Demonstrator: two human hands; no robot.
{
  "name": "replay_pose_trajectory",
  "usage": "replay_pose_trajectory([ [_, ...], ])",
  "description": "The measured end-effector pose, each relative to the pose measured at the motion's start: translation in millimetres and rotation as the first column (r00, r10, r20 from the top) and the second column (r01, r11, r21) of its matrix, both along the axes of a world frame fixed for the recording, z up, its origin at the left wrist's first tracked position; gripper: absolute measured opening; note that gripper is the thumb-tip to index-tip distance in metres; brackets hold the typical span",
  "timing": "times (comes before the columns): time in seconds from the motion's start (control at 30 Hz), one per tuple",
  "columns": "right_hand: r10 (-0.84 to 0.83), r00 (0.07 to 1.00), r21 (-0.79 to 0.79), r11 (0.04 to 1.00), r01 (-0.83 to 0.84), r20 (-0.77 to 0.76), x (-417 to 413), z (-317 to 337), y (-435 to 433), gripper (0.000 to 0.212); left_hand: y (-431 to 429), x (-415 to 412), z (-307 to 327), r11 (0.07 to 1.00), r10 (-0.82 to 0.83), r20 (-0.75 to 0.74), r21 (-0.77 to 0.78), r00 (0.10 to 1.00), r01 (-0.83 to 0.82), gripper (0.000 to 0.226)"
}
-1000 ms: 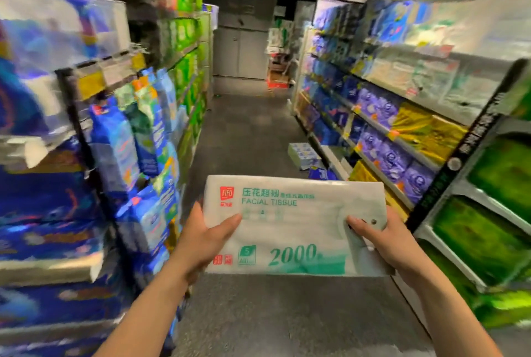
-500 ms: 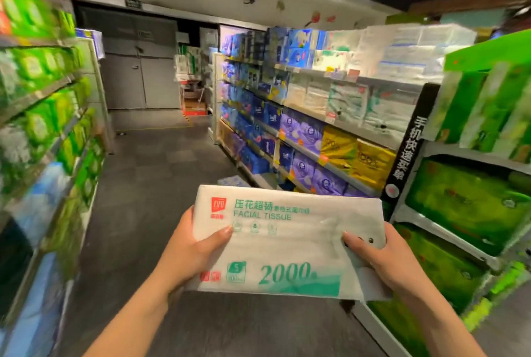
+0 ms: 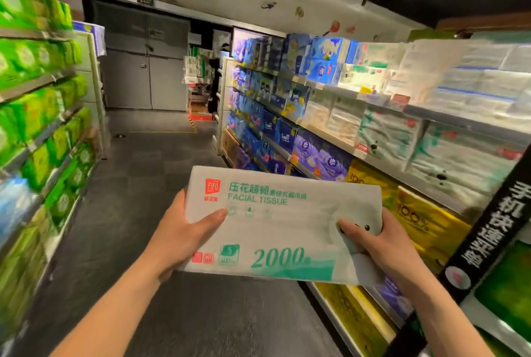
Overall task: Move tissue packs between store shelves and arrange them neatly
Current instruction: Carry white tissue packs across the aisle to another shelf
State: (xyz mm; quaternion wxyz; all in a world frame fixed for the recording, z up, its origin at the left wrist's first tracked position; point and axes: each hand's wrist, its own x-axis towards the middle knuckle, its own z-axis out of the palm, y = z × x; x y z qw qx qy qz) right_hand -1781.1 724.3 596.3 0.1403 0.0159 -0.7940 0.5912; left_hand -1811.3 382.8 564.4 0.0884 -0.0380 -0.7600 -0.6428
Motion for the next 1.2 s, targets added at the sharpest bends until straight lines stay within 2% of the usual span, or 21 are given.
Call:
replay_pose_trajectory([
  [0.2,-0.093,0.994,-0.021,0.996,0.092,-0.054,-156.1,-9.7,-49.5,0.049,-48.1,-158.8,0.4,0.997,-0.013,-0.003,0.072,1.0,0.014,0.039],
  [0.37,-0.151,0.973,0.038,0.986,0.161,-0.176,-282.2,40.4,-71.6,0.082,-69.4,-304.6,52.1,0.987,-0.118,-0.023,0.107,0.993,0.12,0.042],
  [0.47,-0.209,0.95,0.071,0.97,0.23,-0.231,-341.9,72.9,-69.3,0.088,-69.1,-382.3,87.3,0.976,-0.203,-0.079,0.067,0.976,0.208,0.046],
  [0.67,-0.31,0.891,0.113,0.924,0.364,-0.332,-440.4,101.8,-47.4,0.063,-38.4,-518.4,118.6,0.955,-0.288,-0.183,0.023,0.94,0.297,0.051],
  [0.8,-0.345,0.856,0.13,0.898,0.421,-0.386,-512.8,111.7,-18.2,0.072,0.1,-611.7,123.4,0.928,-0.342,-0.214,0.079,0.915,0.365,0.059],
  [0.87,-0.355,0.839,0.13,0.889,0.44,-0.412,-546.9,121.1,-1.8,0.066,19.6,-653.2,128.9,0.91,-0.372,-0.236,0.097,0.898,0.403,0.06],
  [1.07,-0.403,0.819,0.15,0.855,0.496,-0.408,-657.2,166.0,55.3,0.082,85.6,-787.7,178.3,0.902,-0.388,-0.364,0.036,0.847,0.43,0.046],
  [1.2,-0.48,0.768,0.168,0.792,0.588,-0.425,-713.8,189.8,85.6,0.077,124.4,-868.8,194.7,0.863,-0.458,-0.398,0.017,0.795,0.505,0.046],
])
